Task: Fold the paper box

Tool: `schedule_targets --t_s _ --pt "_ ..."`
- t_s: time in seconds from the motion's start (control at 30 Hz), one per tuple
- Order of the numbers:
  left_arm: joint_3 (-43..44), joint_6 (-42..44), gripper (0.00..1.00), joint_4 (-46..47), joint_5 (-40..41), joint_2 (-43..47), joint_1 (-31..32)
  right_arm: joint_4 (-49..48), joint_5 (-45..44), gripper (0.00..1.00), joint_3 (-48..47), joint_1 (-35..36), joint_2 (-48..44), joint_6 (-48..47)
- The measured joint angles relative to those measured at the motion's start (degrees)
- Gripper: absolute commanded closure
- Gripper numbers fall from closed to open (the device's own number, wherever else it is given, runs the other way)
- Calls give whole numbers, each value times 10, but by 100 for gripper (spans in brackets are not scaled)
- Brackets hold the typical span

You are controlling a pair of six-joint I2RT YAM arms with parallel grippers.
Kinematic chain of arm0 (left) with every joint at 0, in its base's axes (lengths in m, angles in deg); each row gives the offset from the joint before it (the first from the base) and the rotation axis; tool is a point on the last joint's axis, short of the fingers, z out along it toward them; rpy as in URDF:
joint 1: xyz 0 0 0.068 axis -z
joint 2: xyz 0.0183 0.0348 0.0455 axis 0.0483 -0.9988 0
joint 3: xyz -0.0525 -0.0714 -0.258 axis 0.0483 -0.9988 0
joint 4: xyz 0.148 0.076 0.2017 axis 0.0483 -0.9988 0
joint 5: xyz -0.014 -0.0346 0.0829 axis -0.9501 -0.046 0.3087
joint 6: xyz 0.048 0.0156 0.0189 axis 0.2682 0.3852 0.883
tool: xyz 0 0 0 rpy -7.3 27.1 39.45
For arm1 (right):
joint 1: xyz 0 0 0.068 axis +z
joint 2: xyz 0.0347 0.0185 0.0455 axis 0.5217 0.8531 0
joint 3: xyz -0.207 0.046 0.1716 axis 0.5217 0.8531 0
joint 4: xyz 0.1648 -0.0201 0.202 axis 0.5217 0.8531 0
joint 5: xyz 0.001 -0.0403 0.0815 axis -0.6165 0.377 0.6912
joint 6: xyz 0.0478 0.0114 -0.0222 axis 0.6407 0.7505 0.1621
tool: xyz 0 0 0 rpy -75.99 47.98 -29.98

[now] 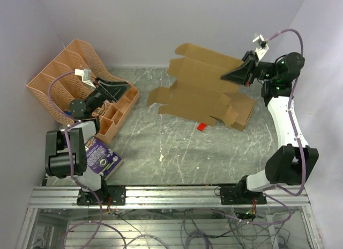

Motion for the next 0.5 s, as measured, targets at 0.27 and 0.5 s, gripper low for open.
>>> schedule_targets --t_s 0.27,0.5 --pt "4 -2 31 0 0 -29 63 -175 -22 100 -145 -3 48 236" --pt "47 -1 29 0 1 -65 153 -224 -46 100 -219 -3 60 327"
